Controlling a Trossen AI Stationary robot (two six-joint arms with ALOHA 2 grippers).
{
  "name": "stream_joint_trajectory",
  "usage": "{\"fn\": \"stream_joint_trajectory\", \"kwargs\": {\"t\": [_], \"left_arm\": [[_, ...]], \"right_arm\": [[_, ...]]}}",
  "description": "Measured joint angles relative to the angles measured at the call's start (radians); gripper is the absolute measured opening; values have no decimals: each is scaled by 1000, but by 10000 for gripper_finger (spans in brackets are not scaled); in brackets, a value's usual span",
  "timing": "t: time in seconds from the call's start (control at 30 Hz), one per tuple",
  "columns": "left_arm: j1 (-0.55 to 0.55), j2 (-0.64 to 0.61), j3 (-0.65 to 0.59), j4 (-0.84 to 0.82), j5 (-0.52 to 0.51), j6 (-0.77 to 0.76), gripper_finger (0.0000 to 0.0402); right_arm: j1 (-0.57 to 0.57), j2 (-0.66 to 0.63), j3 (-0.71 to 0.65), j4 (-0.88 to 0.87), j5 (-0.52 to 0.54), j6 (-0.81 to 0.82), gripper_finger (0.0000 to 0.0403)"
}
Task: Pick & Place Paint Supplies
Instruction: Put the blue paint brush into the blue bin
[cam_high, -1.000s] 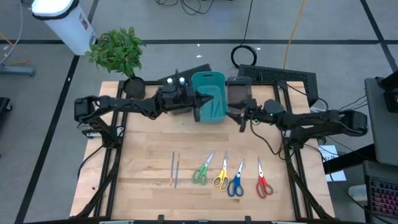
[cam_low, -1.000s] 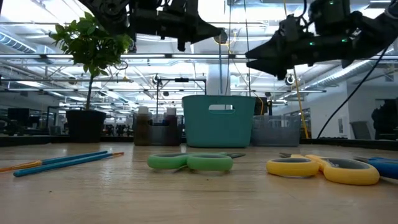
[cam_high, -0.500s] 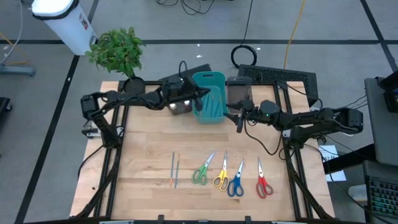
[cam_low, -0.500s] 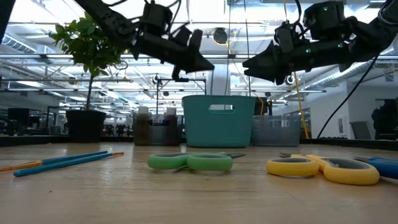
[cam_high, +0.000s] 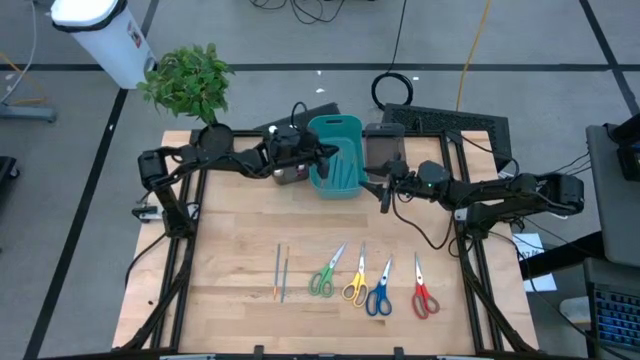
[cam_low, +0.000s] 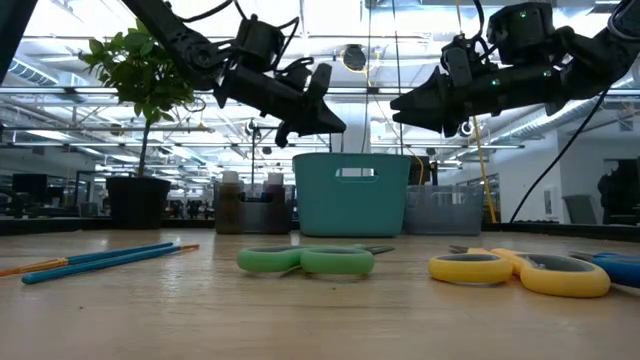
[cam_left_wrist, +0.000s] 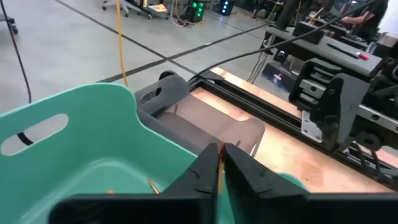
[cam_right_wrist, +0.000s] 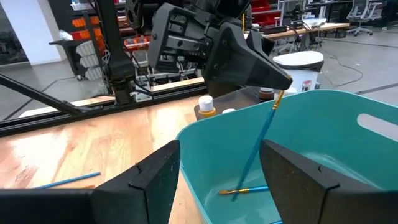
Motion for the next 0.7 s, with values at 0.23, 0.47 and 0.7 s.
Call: {"fn": "stream_joint_trajectory", "kwargs": {"t": [0.23, 0.47, 0.7], "left_arm": [[0, -4, 0, -1, -80, 11, 144], [-18, -140, -1, -120, -25, 176, 233], [-136, -331, 0, -522, -14, 182, 254]], "right_arm": [[0, 0, 0, -1, -2, -19, 212], [0, -69, 0, -76, -3, -47, 212], [2, -225, 0, -274, -8, -71, 212]]}}
